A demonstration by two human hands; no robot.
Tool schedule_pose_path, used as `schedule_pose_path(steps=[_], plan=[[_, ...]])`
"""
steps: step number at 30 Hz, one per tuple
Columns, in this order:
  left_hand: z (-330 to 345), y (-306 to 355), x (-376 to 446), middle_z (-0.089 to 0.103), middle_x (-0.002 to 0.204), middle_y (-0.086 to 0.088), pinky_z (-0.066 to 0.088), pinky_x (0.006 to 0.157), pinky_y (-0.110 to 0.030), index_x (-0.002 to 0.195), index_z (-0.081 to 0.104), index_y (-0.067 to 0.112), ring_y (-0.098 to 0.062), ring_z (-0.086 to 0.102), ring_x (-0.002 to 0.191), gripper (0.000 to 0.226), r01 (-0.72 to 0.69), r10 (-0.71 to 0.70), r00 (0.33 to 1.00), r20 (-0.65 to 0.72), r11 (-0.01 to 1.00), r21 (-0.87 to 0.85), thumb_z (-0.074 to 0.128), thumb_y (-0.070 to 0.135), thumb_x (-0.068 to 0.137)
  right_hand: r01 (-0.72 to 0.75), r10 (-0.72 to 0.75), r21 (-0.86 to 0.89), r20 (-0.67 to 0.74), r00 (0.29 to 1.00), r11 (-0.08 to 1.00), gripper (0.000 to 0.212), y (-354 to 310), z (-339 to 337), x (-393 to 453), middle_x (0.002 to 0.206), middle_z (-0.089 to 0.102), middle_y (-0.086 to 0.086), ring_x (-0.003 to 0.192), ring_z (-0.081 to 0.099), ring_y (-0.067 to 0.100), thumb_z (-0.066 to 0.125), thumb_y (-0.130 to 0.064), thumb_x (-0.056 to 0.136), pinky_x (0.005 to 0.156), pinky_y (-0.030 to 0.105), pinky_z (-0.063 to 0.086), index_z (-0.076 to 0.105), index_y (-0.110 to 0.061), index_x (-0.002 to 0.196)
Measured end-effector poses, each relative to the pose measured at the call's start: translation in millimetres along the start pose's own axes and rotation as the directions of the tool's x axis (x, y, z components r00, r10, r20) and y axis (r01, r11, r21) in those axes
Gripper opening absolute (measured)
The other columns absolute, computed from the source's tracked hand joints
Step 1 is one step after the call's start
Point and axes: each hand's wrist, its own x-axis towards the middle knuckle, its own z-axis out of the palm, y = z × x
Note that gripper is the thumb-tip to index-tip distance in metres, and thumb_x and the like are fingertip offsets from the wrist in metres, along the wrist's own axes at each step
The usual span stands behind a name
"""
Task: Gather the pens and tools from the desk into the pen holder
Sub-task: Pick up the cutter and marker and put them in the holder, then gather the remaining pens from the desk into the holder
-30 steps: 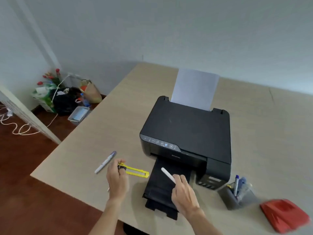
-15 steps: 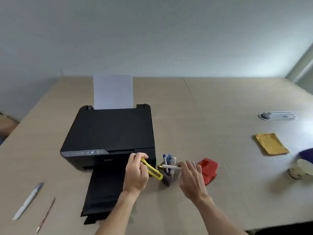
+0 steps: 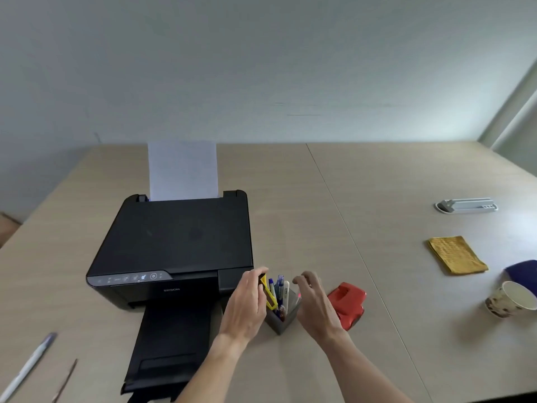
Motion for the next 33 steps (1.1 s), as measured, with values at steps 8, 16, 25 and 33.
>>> schedule_pose_path(steps=[8, 16, 25, 33], plan=[[17, -7, 1, 0.055, 0.116, 0.01, 0.046, 0.092, -0.019, 0.131, 0.047, 0.026, 0.001, 0.054, 0.104, 0.034, -0.014, 0.022, 0.994, 0.109, 0.997, -0.077, 0.05, 0.016, 0.099, -0.304, 0.304, 0.003, -0.02, 0.953, 0.953, 0.039, 18, 16, -29, 0.098, 0.059, 0.007, 0.088, 0.059, 0.03, 0.045, 0.007, 0.075, 0.075, 0.038, 0.049, 0.051, -0.015, 0.107], [18, -19, -21, 0.066, 0.121, 0.005, 0.052, 0.09, -0.023, 0.135, 0.05, 0.024, -0.009, 0.065, 0.099, 0.036, -0.009, 0.027, 0.986, 0.163, 0.994, -0.112, 0.049, 0.015, 0.1, -0.401, 0.409, -0.079, 0.183, 0.894, 0.913, 0.05, 15, 43, -71, 0.069, 0.05, 0.0, 0.081, 0.06, 0.03, 0.029, -0.049, 0.096, 0.061, 0.035, 0.036, 0.035, -0.019, 0.057], [-34, -75, -55, 0.066, 0.093, 0.01, 0.053, 0.072, -0.019, 0.106, 0.061, 0.025, -0.001, 0.062, 0.082, 0.019, 0.081, -0.08, 0.985, 0.156, 0.997, -0.003, 0.047, 0.016, 0.098, -0.262, 0.289, -0.14, 0.24, 0.927, 0.955, 0.039, -53, 66, -48, 0.083, 0.067, 0.009, 0.082, 0.062, 0.031, 0.038, -0.042, 0.093, 0.061, 0.034, 0.035, 0.047, -0.019, 0.063], [-120, -152, -85, 0.066, 0.088, 0.01, 0.054, 0.066, -0.023, 0.096, 0.063, 0.022, -0.006, 0.061, 0.076, 0.016, 0.335, -0.333, 0.942, -0.036, 0.936, 0.112, 0.051, 0.011, 0.093, -0.007, 0.078, -0.176, 0.403, 0.912, 0.984, 0.028, -142, 112, -14, 0.078, 0.063, 0.002, 0.063, 0.051, 0.018, 0.041, -0.041, 0.093, 0.063, 0.032, 0.047, 0.047, -0.022, 0.074]])
